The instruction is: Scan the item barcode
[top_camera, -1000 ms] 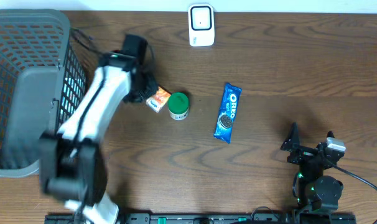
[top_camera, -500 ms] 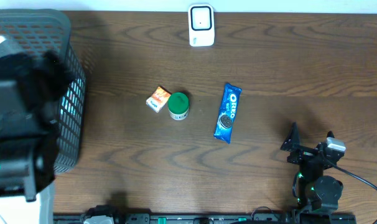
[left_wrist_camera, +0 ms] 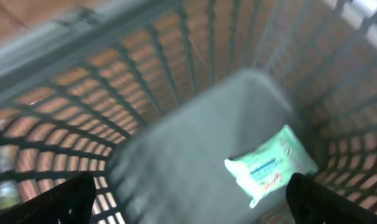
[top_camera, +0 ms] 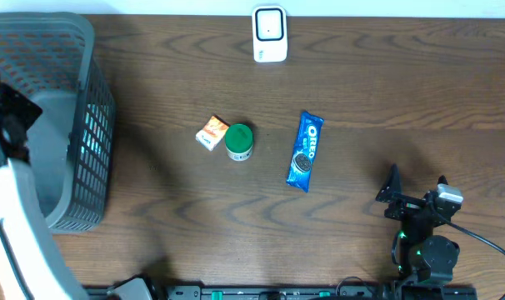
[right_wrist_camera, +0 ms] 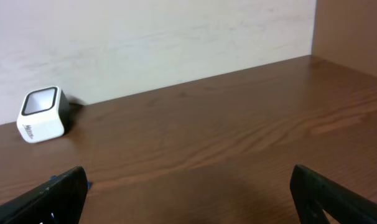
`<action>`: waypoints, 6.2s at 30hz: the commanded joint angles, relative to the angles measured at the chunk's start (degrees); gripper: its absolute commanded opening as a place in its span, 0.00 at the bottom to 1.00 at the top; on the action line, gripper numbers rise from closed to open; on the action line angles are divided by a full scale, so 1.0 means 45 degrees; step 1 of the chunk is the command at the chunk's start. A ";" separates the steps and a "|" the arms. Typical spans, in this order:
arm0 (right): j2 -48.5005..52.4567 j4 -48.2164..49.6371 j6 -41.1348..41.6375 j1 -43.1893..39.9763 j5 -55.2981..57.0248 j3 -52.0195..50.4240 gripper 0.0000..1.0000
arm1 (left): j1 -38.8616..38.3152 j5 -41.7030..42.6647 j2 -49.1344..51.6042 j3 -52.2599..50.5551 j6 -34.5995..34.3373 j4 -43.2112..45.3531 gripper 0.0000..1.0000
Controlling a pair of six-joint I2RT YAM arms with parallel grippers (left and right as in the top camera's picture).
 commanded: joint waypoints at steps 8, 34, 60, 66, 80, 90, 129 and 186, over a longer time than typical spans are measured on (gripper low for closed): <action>-0.0019 -0.0053 -0.0141 0.0063 -0.0068 -0.0015 0.99 | 0.0117 0.2297 0.4138 -0.0058 0.3385 0.0952 0.98; -0.0019 -0.0053 -0.0141 0.0063 -0.0068 -0.0015 0.99 | 0.1540 0.9505 0.9602 -0.0058 0.9598 0.2327 0.98; -0.0019 -0.0053 -0.0141 0.0063 -0.0068 -0.0015 0.99 | 0.1972 0.4940 0.5804 0.0874 0.4250 0.2453 0.07; -0.0019 -0.0053 -0.0141 0.0063 -0.0068 -0.0015 0.99 | 0.1933 0.4036 0.2016 0.0874 0.1219 0.2589 0.07; -0.0019 -0.0053 -0.0141 0.0063 -0.0068 -0.0015 0.99 | -0.2832 1.1322 -0.2113 0.0816 -0.1462 0.1574 0.07; -0.0019 -0.0053 -0.0141 0.0063 -0.0068 -0.0015 0.99 | -0.8029 1.3848 0.0539 0.0573 -0.0019 0.1005 0.07; -0.0019 -0.0053 -0.0141 0.0063 -0.0068 -0.0015 0.99 | -1.3590 0.4041 0.7470 0.0709 0.0015 0.3638 0.91; -0.0019 -0.0053 -0.0141 0.0063 -0.0068 -0.0015 0.99 | -1.3755 0.5795 0.8714 -0.0194 -0.0665 0.2526 0.07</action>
